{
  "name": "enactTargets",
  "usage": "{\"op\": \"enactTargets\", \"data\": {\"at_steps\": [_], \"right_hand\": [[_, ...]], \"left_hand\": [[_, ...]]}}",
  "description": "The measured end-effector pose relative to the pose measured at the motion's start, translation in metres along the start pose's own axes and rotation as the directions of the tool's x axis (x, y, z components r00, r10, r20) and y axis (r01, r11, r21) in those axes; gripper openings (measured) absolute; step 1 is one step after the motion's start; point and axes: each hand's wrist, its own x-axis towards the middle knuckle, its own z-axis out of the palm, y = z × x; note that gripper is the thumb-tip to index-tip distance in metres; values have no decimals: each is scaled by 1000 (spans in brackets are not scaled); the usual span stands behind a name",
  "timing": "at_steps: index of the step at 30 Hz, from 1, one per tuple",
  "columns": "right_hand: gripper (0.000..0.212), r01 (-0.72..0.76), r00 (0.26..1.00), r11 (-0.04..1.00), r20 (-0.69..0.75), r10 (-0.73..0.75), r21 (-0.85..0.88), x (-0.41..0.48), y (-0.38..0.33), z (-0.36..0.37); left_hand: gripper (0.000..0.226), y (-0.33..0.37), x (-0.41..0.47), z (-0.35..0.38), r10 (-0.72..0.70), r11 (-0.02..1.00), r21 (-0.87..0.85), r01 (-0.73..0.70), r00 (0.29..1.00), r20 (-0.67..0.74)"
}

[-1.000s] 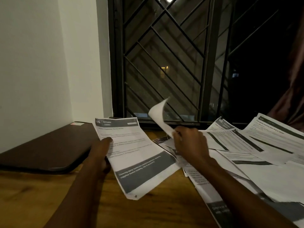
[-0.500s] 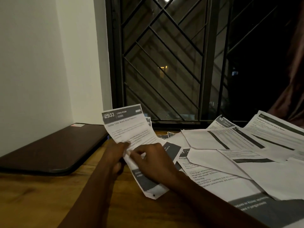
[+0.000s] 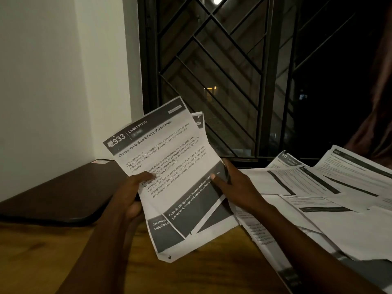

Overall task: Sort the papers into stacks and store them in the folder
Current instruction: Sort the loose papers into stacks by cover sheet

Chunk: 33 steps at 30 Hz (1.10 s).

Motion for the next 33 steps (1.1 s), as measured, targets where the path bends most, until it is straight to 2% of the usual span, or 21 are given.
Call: {"op": "enactTargets", "data": {"at_steps": [2, 5, 7, 10, 12, 15, 17, 18, 19, 20, 21, 22, 23, 24, 26, 28, 30, 31, 33], "right_hand": [[53, 10, 1000, 1000, 28, -11, 13, -2, 0, 3], [30, -29, 998, 999, -61, 27, -35, -1, 7, 6], [34, -36, 995, 987, -102, 21, -154, 3, 14, 9], [40, -47, 995, 973, -95, 26, -226, 6, 18, 7], [47, -62, 998, 966, -31, 56, -252, 5, 16, 3], [41, -111, 981, 912, 106, 165, -394, 4, 16, -2], [39, -100, 975, 883, 132, 178, -458, 3, 12, -5], [36, -86, 986, 901, 92, 137, -426, 2, 9, -6], [30, -79, 996, 946, 19, 89, -313, 2, 6, -8], [30, -75, 997, 990, -46, 70, -120, 0, 1, -10], [41, -85, 995, 990, -37, 90, 115, -2, -5, -12], [52, -119, 993, 934, 48, 109, 337, -4, -11, -13], [60, -162, 983, 860, 155, 99, 484, -3, -11, -12], [61, -209, 966, 806, 242, 85, 553, -3, -9, -10], [47, -254, 951, 771, 296, 89, 583, -7, -10, -8], [33, -229, 969, 763, 218, 118, 605, -6, -19, -10], [17, -115, 993, 795, 67, 93, 596, -4, -37, -20], [11, -36, 998, 824, -22, 58, 565, -2, -50, -28], [15, 140, 981, 843, -187, -48, 519, 2, -77, -46]], "left_hand": [[23, -1, -3, 0, 5, 1000, -2, -5, 1000, -3], [22, 0, -5, -1, -1, 1000, -8, 1, 1000, 3], [22, 0, -4, -3, -12, 1000, -1, 12, 1000, -11], [24, -1, -1, -6, -48, 999, -12, 47, 998, -32], [26, -1, 1, -8, -59, 998, -12, 59, 998, -20], [33, 0, 2, -9, -41, 999, -23, 41, 999, -10], [42, 1, 2, -9, -28, 999, -25, 29, 999, 14], [45, 1, 1, -9, -34, 999, -24, 35, 999, 34], [47, 1, 0, -9, -58, 998, -31, 60, 997, 58], [48, 1, -2, -8, -96, 994, -44, 101, 991, 97], [50, 1, -3, -6, -136, 988, -56, 146, 979, 149], [57, 1, -4, -4, -166, 980, -73, 183, 965, 201], [68, 0, -5, -3, -176, 975, -93, 204, 954, 241], [77, 1, -6, -1, -178, 972, -100, 210, 949, 261], [72, -1, -5, 5, -108, 992, -39, 121, 962, 250], [57, 3, -9, 16, 16, 993, 110, -32, 989, 147], [35, 17, -11, 32, 191, 953, 227, -200, 980, 61], [25, 30, -15, 42, 298, 909, 288, -300, 953, 53], [20, 60, -25, 64, 472, 791, 387, -473, 875, 105]]}}
